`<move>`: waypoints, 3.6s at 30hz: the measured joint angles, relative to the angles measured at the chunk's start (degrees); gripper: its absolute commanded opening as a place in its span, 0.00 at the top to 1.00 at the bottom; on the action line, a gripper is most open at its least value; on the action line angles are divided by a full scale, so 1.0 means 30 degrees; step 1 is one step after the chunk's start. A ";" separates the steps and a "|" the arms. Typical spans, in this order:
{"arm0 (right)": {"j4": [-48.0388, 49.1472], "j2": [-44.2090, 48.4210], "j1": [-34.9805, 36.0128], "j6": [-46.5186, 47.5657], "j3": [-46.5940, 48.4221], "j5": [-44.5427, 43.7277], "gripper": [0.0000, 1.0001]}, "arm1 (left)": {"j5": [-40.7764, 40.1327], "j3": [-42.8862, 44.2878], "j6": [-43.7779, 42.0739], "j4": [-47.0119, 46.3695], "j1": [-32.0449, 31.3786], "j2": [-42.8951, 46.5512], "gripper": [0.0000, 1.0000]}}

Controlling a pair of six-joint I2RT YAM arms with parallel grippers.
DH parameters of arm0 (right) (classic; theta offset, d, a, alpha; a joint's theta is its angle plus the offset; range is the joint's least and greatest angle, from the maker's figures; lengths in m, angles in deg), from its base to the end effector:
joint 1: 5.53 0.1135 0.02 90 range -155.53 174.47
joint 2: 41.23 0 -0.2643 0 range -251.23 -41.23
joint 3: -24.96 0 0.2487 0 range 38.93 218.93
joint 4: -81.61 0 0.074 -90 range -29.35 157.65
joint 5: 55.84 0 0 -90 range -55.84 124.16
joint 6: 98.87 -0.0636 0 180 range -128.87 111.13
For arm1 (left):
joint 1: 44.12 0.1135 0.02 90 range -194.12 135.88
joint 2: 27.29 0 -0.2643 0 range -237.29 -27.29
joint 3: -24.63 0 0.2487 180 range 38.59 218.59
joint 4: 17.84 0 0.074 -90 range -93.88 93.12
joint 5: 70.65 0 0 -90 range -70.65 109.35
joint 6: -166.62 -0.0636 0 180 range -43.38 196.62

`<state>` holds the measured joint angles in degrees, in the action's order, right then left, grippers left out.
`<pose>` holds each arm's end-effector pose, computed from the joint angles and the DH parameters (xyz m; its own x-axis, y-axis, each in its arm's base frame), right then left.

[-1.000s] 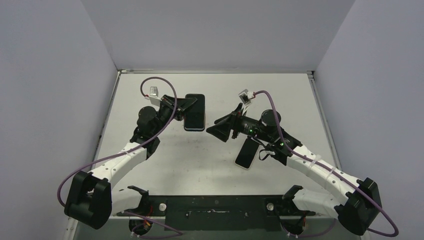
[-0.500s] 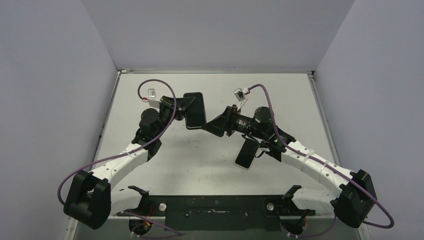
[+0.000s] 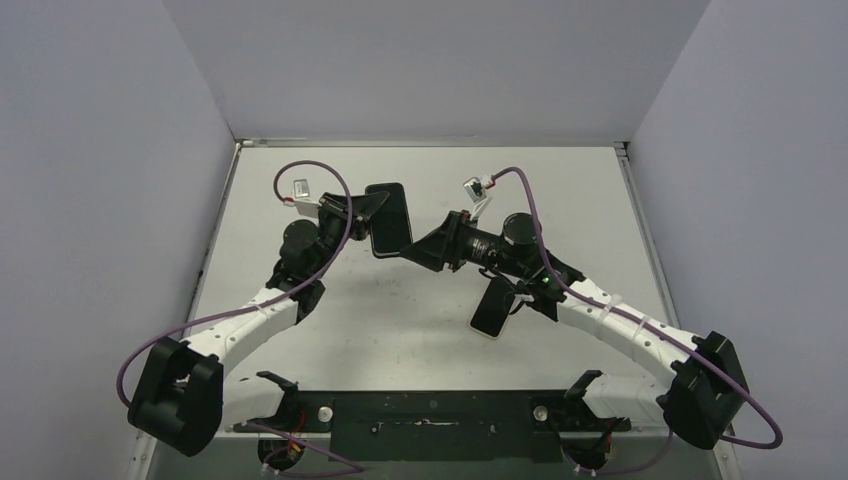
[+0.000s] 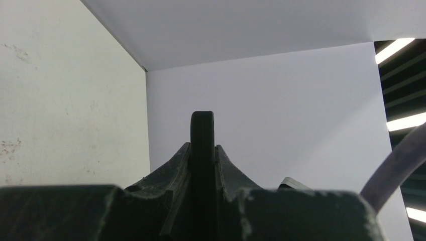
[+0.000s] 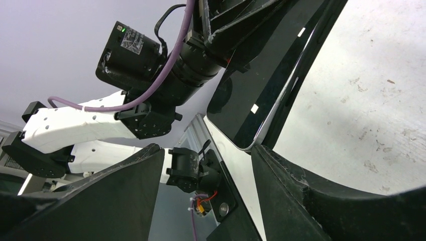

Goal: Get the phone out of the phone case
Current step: Remove the phone case from the phone.

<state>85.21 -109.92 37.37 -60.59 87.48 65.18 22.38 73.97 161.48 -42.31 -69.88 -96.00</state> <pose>0.1971 0.2279 0.3272 -0.7743 0.1988 -0.6007 -0.5692 0.1958 0.7985 0.2648 -0.1315 0.2895 -0.4723 -0.8764 -0.0939 0.1229 0.0400 -0.9916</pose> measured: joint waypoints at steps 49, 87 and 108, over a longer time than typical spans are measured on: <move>0.2732 -0.2943 -0.1807 -0.3271 0.0750 0.2994 0.69 | -0.1632 -0.0758 -0.1180 -0.6040 -0.2404 -0.1596 1.00; 0.3191 -0.2025 -0.4160 -0.4983 0.0670 0.2302 1.00 | 0.4539 -0.2251 -0.9034 0.0306 -0.1166 0.4918 0.26; 0.3694 -0.1923 -0.4146 -0.5289 0.0670 0.2455 1.00 | 0.4954 -0.2193 -0.9187 0.0685 -0.1173 0.2302 0.28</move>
<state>96.29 -115.69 24.93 -76.46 89.49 72.55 37.24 67.39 133.91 -40.26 -73.40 -89.09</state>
